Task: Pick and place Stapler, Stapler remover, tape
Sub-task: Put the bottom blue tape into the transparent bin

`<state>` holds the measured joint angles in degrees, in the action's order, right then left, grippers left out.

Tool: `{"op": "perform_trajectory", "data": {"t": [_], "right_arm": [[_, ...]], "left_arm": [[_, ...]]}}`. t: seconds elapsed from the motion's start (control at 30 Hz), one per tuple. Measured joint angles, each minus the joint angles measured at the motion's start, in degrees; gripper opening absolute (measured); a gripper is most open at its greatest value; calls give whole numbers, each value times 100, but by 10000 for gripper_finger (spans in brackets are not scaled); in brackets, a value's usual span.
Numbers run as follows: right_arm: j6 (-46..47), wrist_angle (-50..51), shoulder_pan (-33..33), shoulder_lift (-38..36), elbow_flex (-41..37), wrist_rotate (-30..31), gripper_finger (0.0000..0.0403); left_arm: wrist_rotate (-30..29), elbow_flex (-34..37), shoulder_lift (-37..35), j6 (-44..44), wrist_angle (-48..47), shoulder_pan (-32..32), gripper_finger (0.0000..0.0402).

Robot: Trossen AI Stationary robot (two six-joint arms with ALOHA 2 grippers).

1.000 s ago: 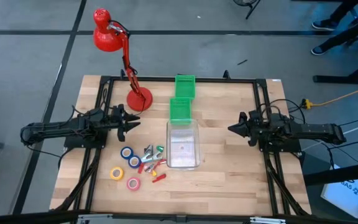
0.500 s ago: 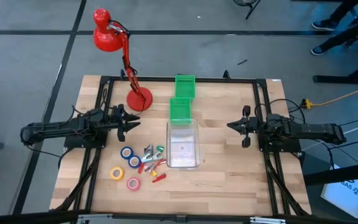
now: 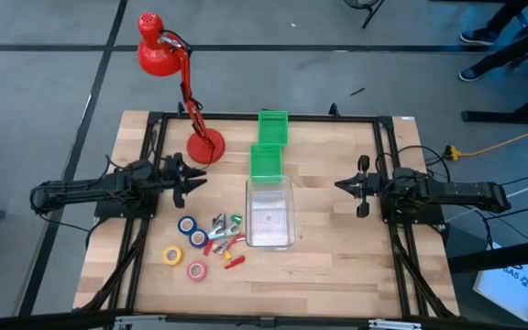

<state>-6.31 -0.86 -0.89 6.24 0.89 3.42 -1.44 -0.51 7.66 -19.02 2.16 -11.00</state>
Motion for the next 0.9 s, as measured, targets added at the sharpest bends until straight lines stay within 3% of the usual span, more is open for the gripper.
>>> {"op": "perform_trajectory", "data": {"t": [0.47,0.67,0.9], "right_arm": [[0,1,-2,0,2,0,21],[0,2,-2,0,2,0,21],[0,2,-2,0,2,0,21]], "left_arm": [[642,-2,0,-1370,93,2,143],[1084,-218,209,-1140,-456,10,143],[1175,-1511,1335,129,-1978,364,143]]}}
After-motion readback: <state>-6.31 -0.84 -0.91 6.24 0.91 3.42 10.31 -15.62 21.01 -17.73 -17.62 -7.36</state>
